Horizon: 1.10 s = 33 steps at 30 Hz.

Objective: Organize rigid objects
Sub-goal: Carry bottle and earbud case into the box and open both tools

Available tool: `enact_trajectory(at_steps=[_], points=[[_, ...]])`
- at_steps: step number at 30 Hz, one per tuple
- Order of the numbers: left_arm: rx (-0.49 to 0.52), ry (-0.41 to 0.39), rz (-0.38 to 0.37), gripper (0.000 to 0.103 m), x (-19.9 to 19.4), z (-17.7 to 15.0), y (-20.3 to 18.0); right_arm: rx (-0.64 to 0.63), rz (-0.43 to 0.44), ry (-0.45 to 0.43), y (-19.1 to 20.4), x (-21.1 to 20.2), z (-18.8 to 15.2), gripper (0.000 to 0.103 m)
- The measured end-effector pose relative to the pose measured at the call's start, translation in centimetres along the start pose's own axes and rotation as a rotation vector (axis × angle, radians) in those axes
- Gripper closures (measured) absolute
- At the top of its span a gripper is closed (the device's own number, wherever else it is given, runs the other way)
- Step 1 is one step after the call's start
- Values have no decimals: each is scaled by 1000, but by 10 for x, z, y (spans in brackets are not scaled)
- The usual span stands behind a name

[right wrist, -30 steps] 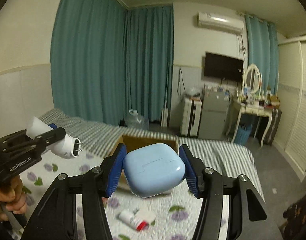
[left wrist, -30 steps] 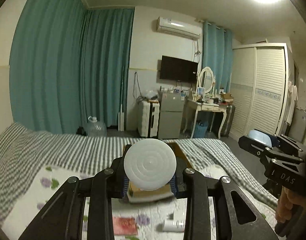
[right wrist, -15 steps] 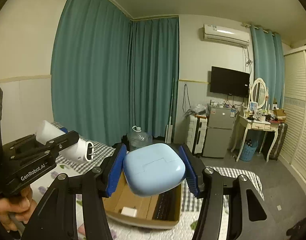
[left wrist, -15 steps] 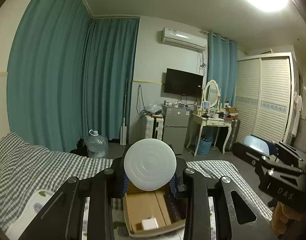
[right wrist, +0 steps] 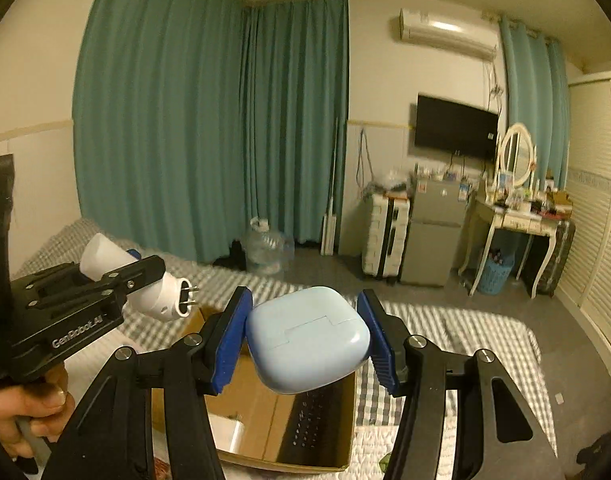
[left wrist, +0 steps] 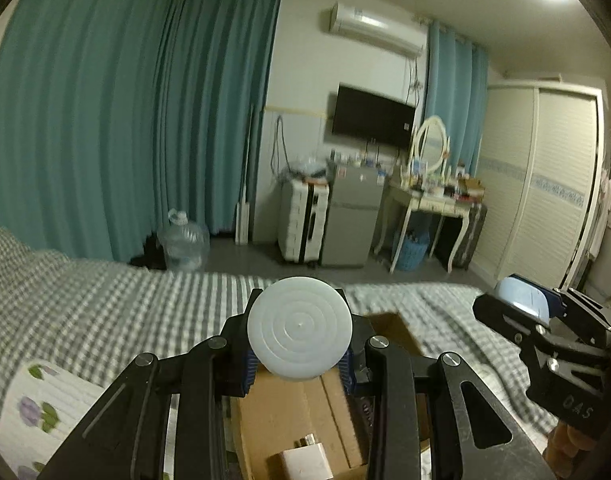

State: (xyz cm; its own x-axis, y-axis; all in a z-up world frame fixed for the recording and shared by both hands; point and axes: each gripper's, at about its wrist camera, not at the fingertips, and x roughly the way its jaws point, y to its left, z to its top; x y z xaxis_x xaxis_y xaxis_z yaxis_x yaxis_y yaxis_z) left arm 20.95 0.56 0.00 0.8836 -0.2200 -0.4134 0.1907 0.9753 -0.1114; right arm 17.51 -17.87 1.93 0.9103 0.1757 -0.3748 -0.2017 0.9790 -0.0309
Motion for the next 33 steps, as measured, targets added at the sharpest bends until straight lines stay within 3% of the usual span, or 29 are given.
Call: enact_trajectory(at_steps=[7,16,25,26,27,28,33], points=[[0,110,-3,71,53,-35,1,-14,38,157,-10,61,-50,48],[28,278,-17,71,97,-65,-8,-34,69,273,-13,105,-95,48],[15,273,6,65,92,-60,-8,-15,66,298,-19,105,-107,48],[14,269,12,59,89,-58,-9,-13,63,293,-19,103,-103,46],[14,258,14,52,85,-56,-10,-14,53,281,-19,98,-101,36],[14,244,16,52,81,-52,-10,-16,48,269,-20,94,-99,30],[23,197,18,52,57,-35,-14,-22,34,224,-18,71,-81,30]])
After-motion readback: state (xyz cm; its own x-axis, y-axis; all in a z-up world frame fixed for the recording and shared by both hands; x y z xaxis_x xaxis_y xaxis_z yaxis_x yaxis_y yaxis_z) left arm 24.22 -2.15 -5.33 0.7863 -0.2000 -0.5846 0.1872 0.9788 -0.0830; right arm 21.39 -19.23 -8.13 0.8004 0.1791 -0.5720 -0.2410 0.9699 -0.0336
